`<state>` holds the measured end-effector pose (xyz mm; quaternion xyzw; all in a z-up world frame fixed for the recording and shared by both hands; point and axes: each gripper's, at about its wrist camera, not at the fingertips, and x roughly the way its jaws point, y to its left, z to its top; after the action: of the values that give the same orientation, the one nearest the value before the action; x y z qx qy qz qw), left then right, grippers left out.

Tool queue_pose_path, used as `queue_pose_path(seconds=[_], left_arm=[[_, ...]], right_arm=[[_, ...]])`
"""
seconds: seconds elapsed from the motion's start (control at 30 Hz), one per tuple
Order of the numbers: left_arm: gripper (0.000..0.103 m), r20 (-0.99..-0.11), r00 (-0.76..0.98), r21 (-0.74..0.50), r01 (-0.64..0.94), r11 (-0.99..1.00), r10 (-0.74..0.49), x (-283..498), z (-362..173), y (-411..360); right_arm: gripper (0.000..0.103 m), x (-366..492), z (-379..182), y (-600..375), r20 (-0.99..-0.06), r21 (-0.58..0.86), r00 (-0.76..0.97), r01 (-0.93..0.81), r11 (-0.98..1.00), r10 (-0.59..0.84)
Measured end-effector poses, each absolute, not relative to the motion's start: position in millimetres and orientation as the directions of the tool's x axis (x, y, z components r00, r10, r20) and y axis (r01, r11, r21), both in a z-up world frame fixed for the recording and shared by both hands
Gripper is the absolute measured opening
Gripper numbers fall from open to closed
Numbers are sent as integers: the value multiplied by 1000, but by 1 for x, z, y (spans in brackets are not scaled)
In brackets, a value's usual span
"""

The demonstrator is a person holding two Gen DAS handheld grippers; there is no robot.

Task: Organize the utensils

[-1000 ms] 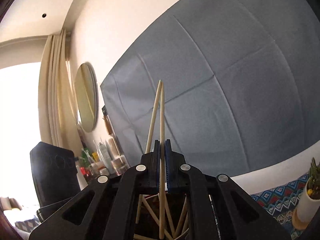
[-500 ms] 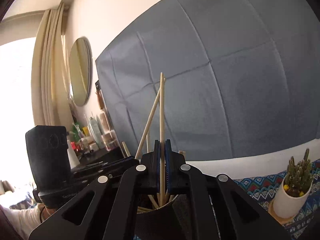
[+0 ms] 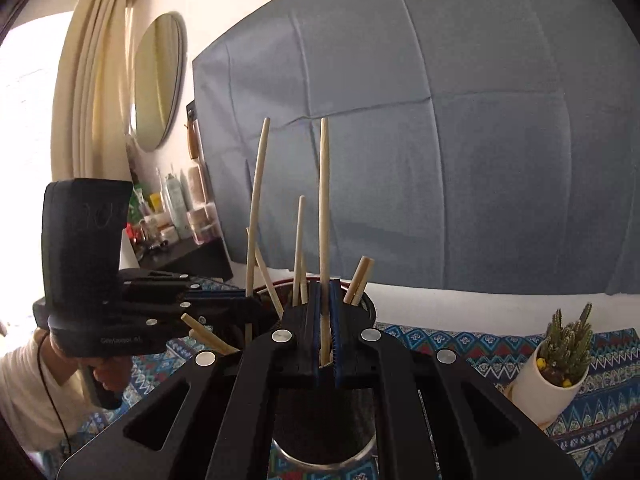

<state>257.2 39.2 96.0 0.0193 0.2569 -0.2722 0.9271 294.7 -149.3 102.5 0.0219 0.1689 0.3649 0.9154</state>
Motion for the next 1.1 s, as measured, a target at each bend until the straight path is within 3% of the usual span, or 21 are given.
queue_pose_path(seconds=[0.23,0.37,0.43,0.5,0.7,0.83,1.0,1.03,1.1], left_arm=[[5,-627,642,-96,498,862,-441,266,109,35],[10,-656,640,-55,489,870,-401,256,115,36],[28,-661,632,-63,489,870,-403,251,118,37],[39,-670,648,-27,467,884,-363,246,121,37],[49,-680,660,-13,427,904,-321,230,122,44],[64,-683,666,-8,405,914,-301,219,120,47],[88,-681,680,3,373,928,-271,197,118,50],[94,-678,685,1,366,931,-268,191,118,51],[97,-671,692,-7,354,935,-267,179,116,54]], right_arm=[[8,293,104,-152,-360,141,676,-642,753,644],[8,288,108,-157,-367,131,684,-633,763,630],[15,285,111,-161,-363,124,689,-631,766,627],[25,280,114,-166,-359,117,702,-621,775,616],[45,256,123,-175,-330,81,727,-613,786,602],[57,242,129,-174,-321,59,742,-605,794,589],[83,220,131,-174,-314,22,762,-590,807,566],[86,214,131,-174,-311,14,770,-583,812,558],[87,204,130,-173,-308,-2,785,-565,825,537]])
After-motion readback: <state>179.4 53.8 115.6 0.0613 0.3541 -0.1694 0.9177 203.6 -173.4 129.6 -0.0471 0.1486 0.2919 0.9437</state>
